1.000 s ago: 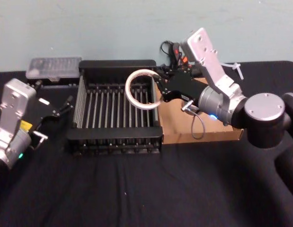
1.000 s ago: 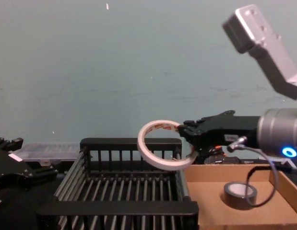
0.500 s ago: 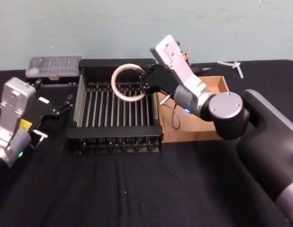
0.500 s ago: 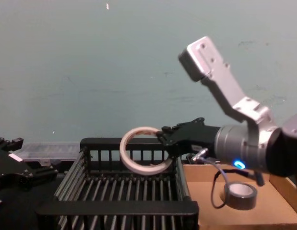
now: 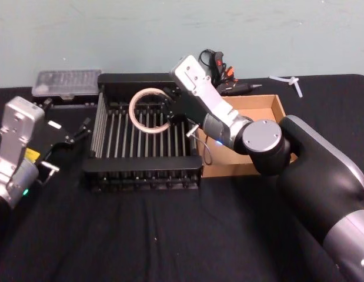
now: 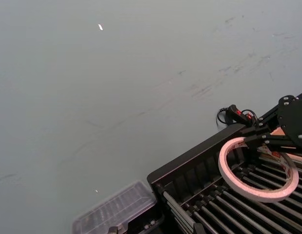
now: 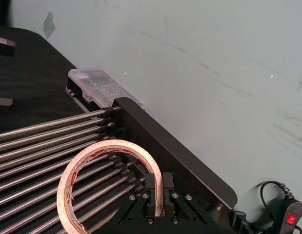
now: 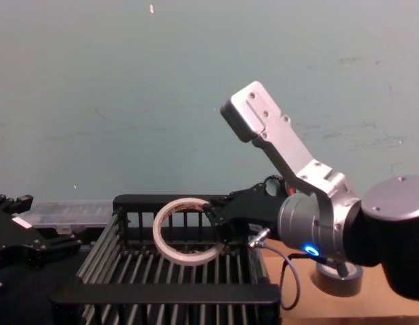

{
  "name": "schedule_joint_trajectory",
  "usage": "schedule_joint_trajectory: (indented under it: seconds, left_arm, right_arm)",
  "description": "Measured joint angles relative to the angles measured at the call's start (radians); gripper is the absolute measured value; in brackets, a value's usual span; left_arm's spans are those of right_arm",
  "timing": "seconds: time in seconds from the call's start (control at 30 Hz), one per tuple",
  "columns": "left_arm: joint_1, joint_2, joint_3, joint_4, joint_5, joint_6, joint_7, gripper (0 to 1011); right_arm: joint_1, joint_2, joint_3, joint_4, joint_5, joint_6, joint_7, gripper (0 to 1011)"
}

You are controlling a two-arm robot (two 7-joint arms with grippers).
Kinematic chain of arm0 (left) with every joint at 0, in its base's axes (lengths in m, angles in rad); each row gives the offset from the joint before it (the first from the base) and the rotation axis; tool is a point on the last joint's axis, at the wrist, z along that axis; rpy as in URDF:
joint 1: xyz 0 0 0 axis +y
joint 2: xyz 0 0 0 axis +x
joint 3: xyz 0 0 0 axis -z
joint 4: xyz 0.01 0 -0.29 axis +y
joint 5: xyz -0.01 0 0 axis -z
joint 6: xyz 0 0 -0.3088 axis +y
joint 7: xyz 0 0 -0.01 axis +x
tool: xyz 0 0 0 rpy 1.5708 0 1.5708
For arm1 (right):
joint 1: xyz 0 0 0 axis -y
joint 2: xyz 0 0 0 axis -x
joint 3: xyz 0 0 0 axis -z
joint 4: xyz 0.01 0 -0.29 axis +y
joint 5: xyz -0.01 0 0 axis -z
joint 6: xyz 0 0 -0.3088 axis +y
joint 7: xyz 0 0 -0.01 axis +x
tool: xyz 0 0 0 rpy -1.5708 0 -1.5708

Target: Pick up the white tape and place it into the black box , Pick up the silver tape and place it into the brown box.

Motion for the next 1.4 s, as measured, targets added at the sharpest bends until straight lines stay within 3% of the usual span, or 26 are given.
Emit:
schedule_joint_trajectory:
  seconds: [0.43, 0.77, 1.03, 1.4]
  left_arm:
    - [0.0, 0.0, 0.0, 0.0, 0.0, 0.0, 0.0, 1001]
    - [0.0, 0.0, 0.0, 0.0, 0.0, 0.0, 0.0, 1001]
    - [0.0, 0.0, 0.0, 0.0, 0.0, 0.0, 0.0, 1001]
    - [0.0, 0.0, 0.0, 0.0, 0.0, 0.0, 0.0, 1001]
  right_arm:
    - [-0.001, 0.002, 0.001, -0.003, 0.0, 0.001, 0.001, 99]
    - [-0.001, 0.003, 0.001, -0.006, 0.003, 0.002, 0.002, 361]
    - [-0.002, 0.004, 0.001, -0.007, 0.004, 0.003, 0.002, 657]
    - [-0.004, 0.005, 0.003, -0.012, 0.005, 0.003, 0.002, 953]
